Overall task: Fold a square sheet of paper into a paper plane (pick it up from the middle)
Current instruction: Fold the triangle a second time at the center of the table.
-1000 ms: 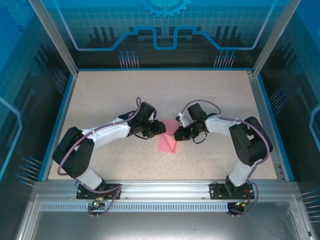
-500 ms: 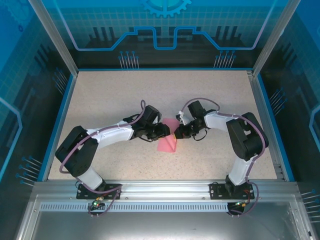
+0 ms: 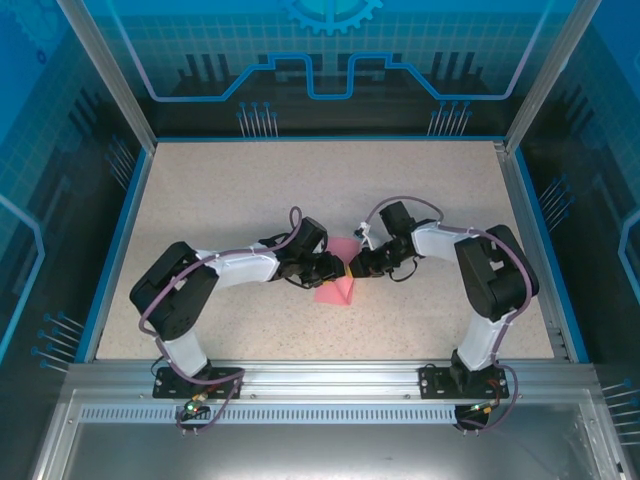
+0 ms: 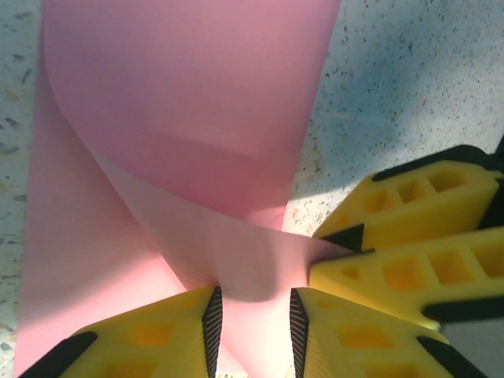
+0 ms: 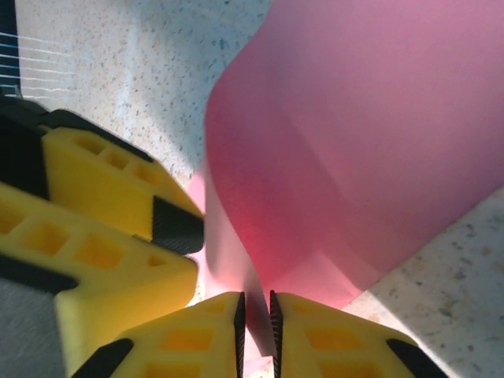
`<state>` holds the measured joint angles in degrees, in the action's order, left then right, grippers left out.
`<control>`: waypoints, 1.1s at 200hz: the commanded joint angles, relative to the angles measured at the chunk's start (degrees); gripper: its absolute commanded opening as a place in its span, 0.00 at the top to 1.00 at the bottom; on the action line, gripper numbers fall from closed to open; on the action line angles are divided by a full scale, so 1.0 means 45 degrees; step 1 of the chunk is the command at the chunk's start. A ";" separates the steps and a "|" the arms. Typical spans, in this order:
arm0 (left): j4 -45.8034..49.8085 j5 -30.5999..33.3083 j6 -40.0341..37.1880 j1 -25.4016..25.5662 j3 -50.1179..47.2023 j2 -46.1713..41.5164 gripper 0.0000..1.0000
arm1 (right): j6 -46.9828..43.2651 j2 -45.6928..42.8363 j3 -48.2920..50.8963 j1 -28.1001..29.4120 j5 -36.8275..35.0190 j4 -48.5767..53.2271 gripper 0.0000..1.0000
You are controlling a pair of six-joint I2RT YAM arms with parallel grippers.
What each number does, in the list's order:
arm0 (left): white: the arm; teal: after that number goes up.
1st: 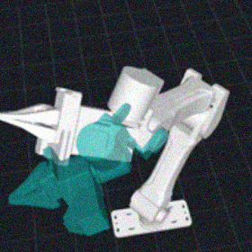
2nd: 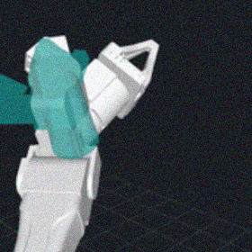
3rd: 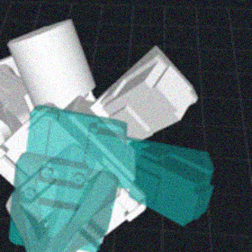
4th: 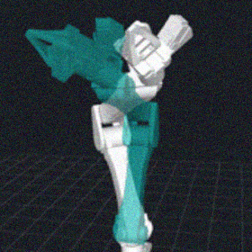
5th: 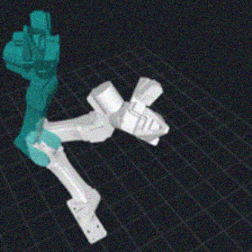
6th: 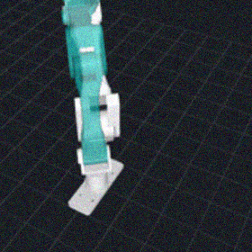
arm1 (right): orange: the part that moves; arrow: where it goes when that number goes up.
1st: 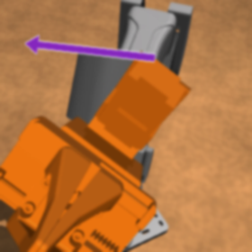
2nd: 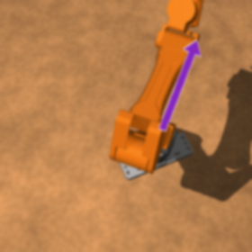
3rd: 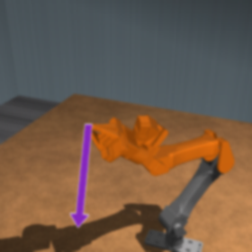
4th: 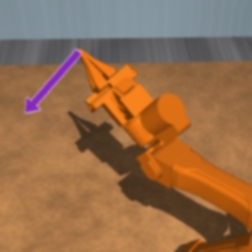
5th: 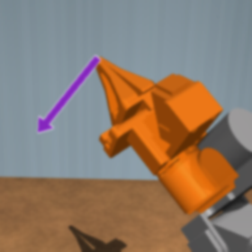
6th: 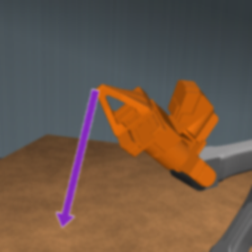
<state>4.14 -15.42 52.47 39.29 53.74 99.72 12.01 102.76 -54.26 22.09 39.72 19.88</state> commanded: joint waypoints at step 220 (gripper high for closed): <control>0.0042 0.0294 -0.0014 0.0118 -0.0066 -0.0735 0.67 | 0.0663 0.0088 0.0482 -0.0399 0.0330 -0.0656 0.92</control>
<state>3.97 -15.16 52.58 39.29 53.74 98.02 16.78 101.65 -49.32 21.98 41.98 14.79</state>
